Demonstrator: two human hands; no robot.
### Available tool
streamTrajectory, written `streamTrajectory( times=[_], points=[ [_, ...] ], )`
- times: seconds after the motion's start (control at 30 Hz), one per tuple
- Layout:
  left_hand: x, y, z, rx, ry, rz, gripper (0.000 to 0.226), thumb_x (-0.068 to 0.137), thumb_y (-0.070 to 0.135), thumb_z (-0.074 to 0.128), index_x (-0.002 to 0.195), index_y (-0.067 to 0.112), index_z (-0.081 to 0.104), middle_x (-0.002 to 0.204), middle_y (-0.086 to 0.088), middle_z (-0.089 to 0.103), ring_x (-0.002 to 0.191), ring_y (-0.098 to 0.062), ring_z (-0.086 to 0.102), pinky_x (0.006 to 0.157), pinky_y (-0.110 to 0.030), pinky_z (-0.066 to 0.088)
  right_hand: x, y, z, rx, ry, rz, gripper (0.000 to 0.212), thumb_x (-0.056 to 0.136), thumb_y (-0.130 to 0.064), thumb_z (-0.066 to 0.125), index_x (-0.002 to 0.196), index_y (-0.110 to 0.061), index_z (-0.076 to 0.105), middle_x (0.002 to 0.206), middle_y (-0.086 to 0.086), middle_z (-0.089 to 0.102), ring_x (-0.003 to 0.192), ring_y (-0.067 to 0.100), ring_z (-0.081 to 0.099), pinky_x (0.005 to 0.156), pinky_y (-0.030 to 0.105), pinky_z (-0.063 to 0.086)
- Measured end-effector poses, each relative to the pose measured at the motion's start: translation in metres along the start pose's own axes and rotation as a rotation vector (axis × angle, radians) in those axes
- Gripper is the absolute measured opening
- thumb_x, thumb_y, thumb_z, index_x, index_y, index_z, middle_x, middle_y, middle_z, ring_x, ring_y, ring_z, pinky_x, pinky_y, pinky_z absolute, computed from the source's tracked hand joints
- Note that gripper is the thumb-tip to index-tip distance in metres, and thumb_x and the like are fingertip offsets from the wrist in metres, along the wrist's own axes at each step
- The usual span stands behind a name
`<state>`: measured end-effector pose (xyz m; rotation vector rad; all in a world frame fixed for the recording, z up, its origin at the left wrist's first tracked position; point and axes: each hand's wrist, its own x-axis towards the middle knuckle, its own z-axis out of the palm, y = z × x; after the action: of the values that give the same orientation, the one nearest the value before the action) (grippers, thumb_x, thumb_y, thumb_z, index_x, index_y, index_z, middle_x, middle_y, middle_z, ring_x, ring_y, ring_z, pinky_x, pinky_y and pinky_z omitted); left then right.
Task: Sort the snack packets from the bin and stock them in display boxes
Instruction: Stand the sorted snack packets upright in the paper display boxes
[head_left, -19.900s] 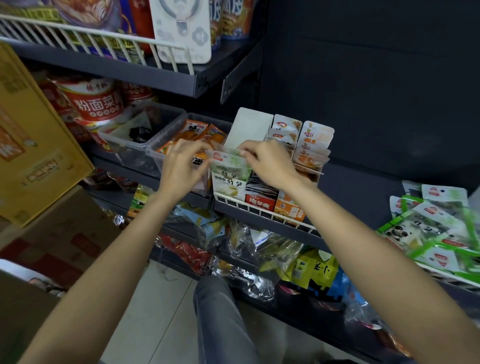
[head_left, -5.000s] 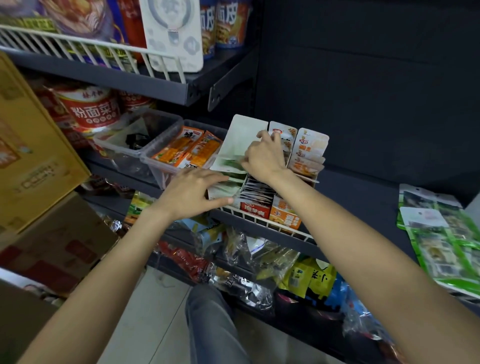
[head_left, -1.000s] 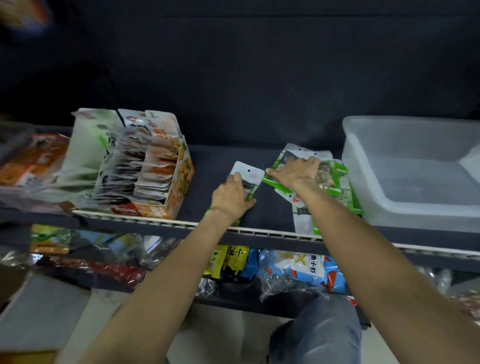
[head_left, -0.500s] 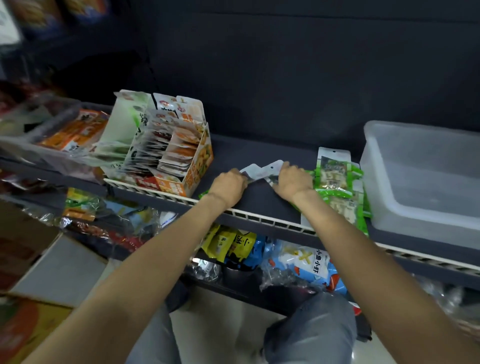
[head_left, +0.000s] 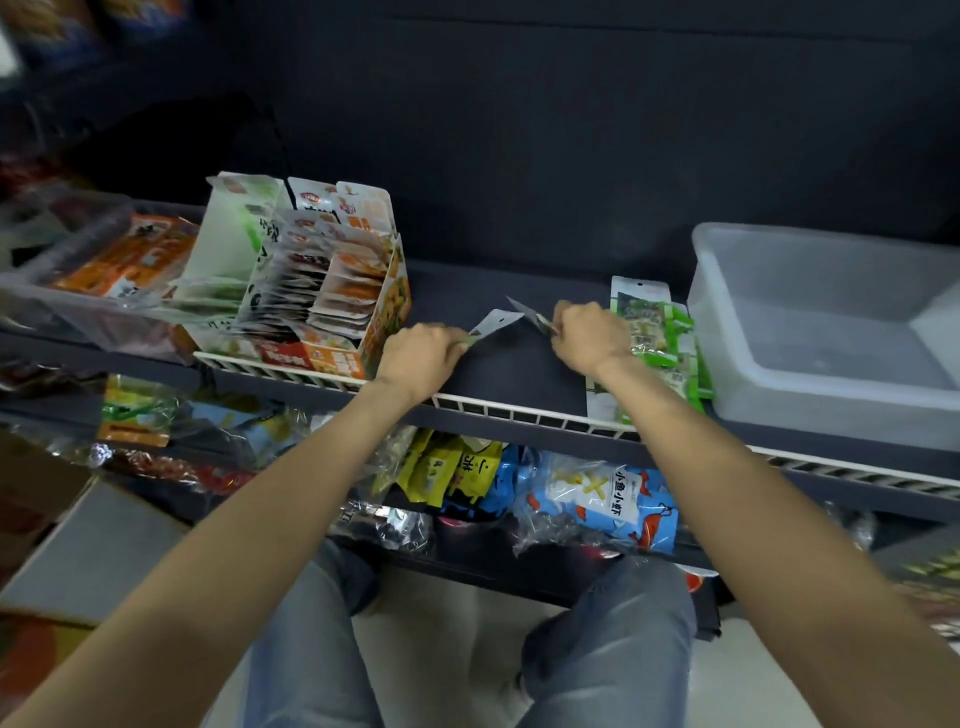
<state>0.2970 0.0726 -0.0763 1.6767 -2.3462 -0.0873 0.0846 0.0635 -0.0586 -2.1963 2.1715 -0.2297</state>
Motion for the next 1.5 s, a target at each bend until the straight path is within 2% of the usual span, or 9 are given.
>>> streamTrajectory(
  times=[0.2, 0.33, 0.57, 0.73, 0.83, 0.93, 1.13, 1.3, 1.5],
  points=[
    [-0.019, 0.000, -0.051, -0.220, 0.258, 0.027, 0.019, 0.093, 0.027, 0.054, 0.094, 0.011, 0.064, 0.079, -0.011, 0.067, 0.074, -0.032, 0.062, 0.060, -0.034, 0.041, -0.042, 0.001, -0.053, 1.163, 0.051, 0.202, 0.006, 0.088, -0.018, 0.066, 0.093, -0.017, 0.065, 0.086, -0.005, 0.067, 0.078, 0.012, 0.061, 0.069, 0.025, 0.045],
    [-0.037, -0.026, -0.105, -0.596, 0.298, 0.049, 0.012, 0.089, 0.019, 0.064, 0.099, 0.013, 0.068, 0.087, 0.000, 0.071, 0.079, -0.016, 0.067, 0.071, -0.034, 0.055, -0.063, -0.025, -0.081, 1.407, -0.006, 0.120, 0.009, 0.086, -0.016, 0.066, 0.095, -0.019, 0.066, 0.087, -0.009, 0.070, 0.078, 0.004, 0.065, 0.075, 0.021, 0.049],
    [-0.054, -0.117, -0.164, -0.937, 0.472, -0.002, 0.016, 0.088, 0.016, 0.065, 0.095, 0.030, 0.065, 0.094, 0.019, 0.069, 0.091, 0.001, 0.064, 0.080, -0.018, 0.050, -0.037, -0.104, -0.096, 1.039, 0.097, 0.008, 0.009, 0.085, -0.022, 0.069, 0.091, -0.017, 0.073, 0.087, -0.002, 0.071, 0.076, 0.003, 0.063, 0.070, 0.013, 0.047],
    [-0.073, -0.172, -0.173, -0.673, 0.711, 0.007, 0.008, 0.088, 0.019, 0.066, 0.086, 0.013, 0.069, 0.072, 0.023, 0.062, 0.070, 0.006, 0.058, 0.065, -0.009, 0.040, -0.015, -0.151, -0.101, 0.799, 0.208, -0.083, 0.015, 0.086, -0.034, 0.067, 0.090, -0.022, 0.075, 0.088, -0.002, 0.073, 0.085, 0.012, 0.067, 0.078, 0.032, 0.050],
    [-0.077, -0.200, -0.165, -0.282, 0.863, 0.002, 0.022, 0.089, 0.024, 0.064, 0.077, 0.006, 0.068, 0.054, 0.011, 0.035, 0.052, -0.008, 0.031, 0.049, -0.019, 0.022, -0.007, -0.179, -0.100, 0.865, 0.228, -0.127, 0.008, 0.087, -0.030, 0.067, 0.088, -0.025, 0.073, 0.082, -0.006, 0.071, 0.069, -0.002, 0.062, 0.065, 0.019, 0.049],
    [-0.070, -0.227, -0.152, -0.242, 0.815, -0.032, 0.029, 0.091, 0.030, 0.059, 0.082, 0.005, 0.070, 0.057, 0.000, 0.052, 0.054, -0.006, 0.041, 0.048, -0.026, 0.030, -0.001, -0.204, -0.095, 0.934, 0.189, -0.139, 0.009, 0.089, -0.026, 0.065, 0.087, -0.019, 0.070, 0.056, -0.016, 0.063, 0.042, -0.005, 0.051, 0.043, 0.009, 0.037],
    [-0.057, -0.245, -0.140, -0.517, 0.688, 0.015, 0.020, 0.091, 0.020, 0.061, 0.104, 0.008, 0.071, 0.093, 0.000, 0.072, 0.084, -0.015, 0.067, 0.072, -0.033, 0.053, 0.013, -0.230, -0.099, 1.186, 0.180, -0.114, 0.009, 0.091, -0.023, 0.063, 0.086, -0.016, 0.067, 0.080, 0.000, 0.069, 0.058, 0.012, 0.068, 0.049, 0.020, 0.049],
    [-0.036, -0.242, -0.129, -0.804, 0.522, -0.065, 0.020, 0.096, 0.022, 0.054, 0.101, 0.006, 0.066, 0.095, -0.003, 0.069, 0.084, 0.004, 0.062, 0.074, -0.017, 0.047, 0.026, -0.236, -0.098, 1.395, 0.264, -0.078, 0.008, 0.092, -0.019, 0.062, 0.085, -0.017, 0.066, 0.081, 0.002, 0.070, 0.073, 0.017, 0.071, 0.066, 0.024, 0.056],
    [-0.012, -0.262, -0.131, -0.435, 0.123, -0.220, 0.041, 0.097, 0.036, 0.049, 0.072, 0.006, 0.061, 0.070, -0.005, 0.055, 0.071, -0.025, 0.052, 0.059, -0.030, 0.030, 0.044, -0.243, -0.093, 1.441, 0.286, -0.055, 0.008, 0.091, -0.019, 0.062, 0.085, -0.017, 0.067, 0.077, 0.003, 0.070, 0.072, 0.016, 0.070, 0.068, 0.024, 0.056]
  ],
)
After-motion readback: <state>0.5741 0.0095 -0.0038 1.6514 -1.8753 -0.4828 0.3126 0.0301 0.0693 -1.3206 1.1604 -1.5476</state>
